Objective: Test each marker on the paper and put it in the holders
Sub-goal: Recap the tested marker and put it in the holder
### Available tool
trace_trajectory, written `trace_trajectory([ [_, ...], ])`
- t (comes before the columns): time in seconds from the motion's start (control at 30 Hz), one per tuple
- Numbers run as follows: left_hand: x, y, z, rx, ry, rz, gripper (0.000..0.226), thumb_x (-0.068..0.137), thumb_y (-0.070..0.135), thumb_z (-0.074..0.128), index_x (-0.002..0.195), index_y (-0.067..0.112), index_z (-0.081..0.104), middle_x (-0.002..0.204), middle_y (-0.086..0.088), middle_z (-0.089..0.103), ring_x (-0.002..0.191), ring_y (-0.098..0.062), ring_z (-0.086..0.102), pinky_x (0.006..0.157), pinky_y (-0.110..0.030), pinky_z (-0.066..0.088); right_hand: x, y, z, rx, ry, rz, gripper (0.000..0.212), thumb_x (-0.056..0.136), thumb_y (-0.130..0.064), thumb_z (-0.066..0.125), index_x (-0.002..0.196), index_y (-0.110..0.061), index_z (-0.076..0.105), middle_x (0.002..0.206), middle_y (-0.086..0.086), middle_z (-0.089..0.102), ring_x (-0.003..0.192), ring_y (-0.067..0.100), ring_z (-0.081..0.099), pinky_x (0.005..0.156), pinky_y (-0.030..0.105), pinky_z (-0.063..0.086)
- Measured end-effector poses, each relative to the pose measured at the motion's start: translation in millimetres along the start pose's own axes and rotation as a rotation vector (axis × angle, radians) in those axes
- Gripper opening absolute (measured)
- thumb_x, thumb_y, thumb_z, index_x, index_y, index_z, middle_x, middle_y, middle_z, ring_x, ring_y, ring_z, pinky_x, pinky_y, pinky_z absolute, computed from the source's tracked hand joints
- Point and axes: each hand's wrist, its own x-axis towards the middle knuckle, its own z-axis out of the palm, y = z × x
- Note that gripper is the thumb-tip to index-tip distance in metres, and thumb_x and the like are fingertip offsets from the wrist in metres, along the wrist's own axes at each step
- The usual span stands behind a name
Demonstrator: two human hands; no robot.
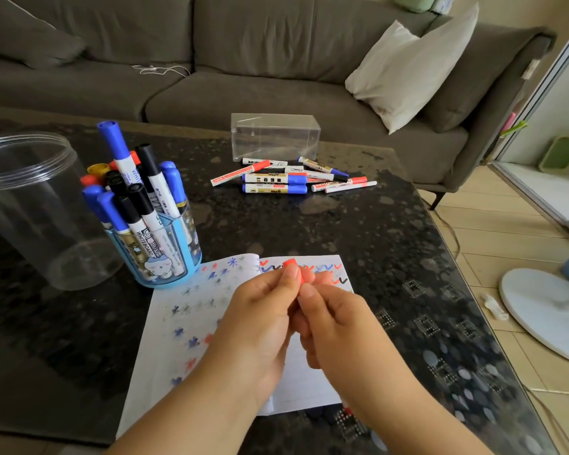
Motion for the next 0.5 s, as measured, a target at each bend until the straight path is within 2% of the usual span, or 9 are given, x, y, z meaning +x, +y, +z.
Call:
trace_trajectory([
  [0.07,3,-5,2,0.014,0.090,-0.024,0.028,0.094,0.025,0.049,0.093,0.008,0.070,0.086,-0.006,0.075,0.078,-0.017,0.071,0.058,-0.025,0.053,1,2,1,-0.202,0.052,-0.041,0.040,0.101,-0.025,0.038,0.062,-0.036,0.042,0.051,-0.024,0.052,0.051,-0.008,0.050,0.053,0.007,0.036],
  [0.13,6,-9,3,0.009,0.154,-0.050,0.026,0.094,0.026,0.050,0.093,0.011,0.072,0.090,-0.006,0.074,0.085,-0.017,0.070,0.069,-0.026,0.054,2,4,3,-0.368,0.098,-0.061,0.036,0.101,-0.028,0.035,0.066,-0.034,0.042,0.057,-0.017,0.051,0.059,-0.016,0.049,0.058,0.005,0.036],
  [0.2,10,-13,3,0.006,0.181,-0.073,0.024,0.094,0.026,0.052,0.093,0.012,0.072,0.096,-0.007,0.073,0.094,-0.019,0.068,0.087,-0.035,0.053,4,7,4,-0.451,0.105,-0.077,0.027,0.101,-0.030,0.032,0.084,-0.031,0.053,0.072,-0.017,0.053,0.065,-0.011,0.051,0.061,0.004,0.036],
  [0.27,13,-15,0,0.013,0.171,-0.085,0.023,0.093,0.026,0.054,0.092,0.011,0.072,0.097,-0.009,0.073,0.096,-0.022,0.067,0.095,-0.040,0.050,7,11,3,-0.492,0.094,-0.087,0.029,0.101,-0.031,0.032,0.107,-0.026,0.060,0.086,-0.016,0.058,0.070,-0.004,0.050,0.064,0.002,0.037],
  [0.3,14,-13,-2,0.022,0.136,-0.084,0.023,0.092,0.025,0.054,0.087,0.012,0.073,0.095,-0.009,0.073,0.095,-0.021,0.068,0.095,-0.038,0.050,9,12,1,-0.457,0.070,-0.071,0.027,0.101,-0.030,0.034,0.105,-0.027,0.060,0.081,-0.017,0.057,0.068,-0.004,0.049,0.063,0.004,0.037],
  [0.37,13,-6,-10,0.064,-0.013,-0.063,0.024,0.088,0.026,0.057,0.077,0.014,0.074,0.093,-0.007,0.074,0.092,-0.018,0.069,0.091,-0.034,0.050,9,9,-10,-0.280,-0.016,0.008,0.028,0.101,-0.025,0.037,0.083,-0.029,0.058,0.061,-0.016,0.048,0.051,-0.003,0.044,0.054,0.010,0.034],
  [0.43,10,4,-20,0.214,-0.208,-0.007,0.024,0.078,0.036,0.059,0.081,0.019,0.076,0.097,-0.002,0.073,0.096,-0.015,0.068,0.090,-0.031,0.049,5,3,-23,-0.009,-0.112,0.147,0.034,0.101,-0.021,0.038,0.072,-0.020,0.056,0.056,-0.007,0.044,0.043,0.001,0.035,0.045,0.015,0.032],
  [0.5,4,10,-24,0.300,-0.315,0.032,0.028,0.074,0.038,0.058,0.087,0.020,0.075,0.100,-0.002,0.073,0.096,-0.013,0.067,0.090,-0.030,0.049,-3,-4,-31,0.225,-0.193,0.258,0.032,0.100,-0.019,0.039,0.073,-0.011,0.055,0.058,0.001,0.044,0.042,0.007,0.033,0.041,0.017,0.029],
])
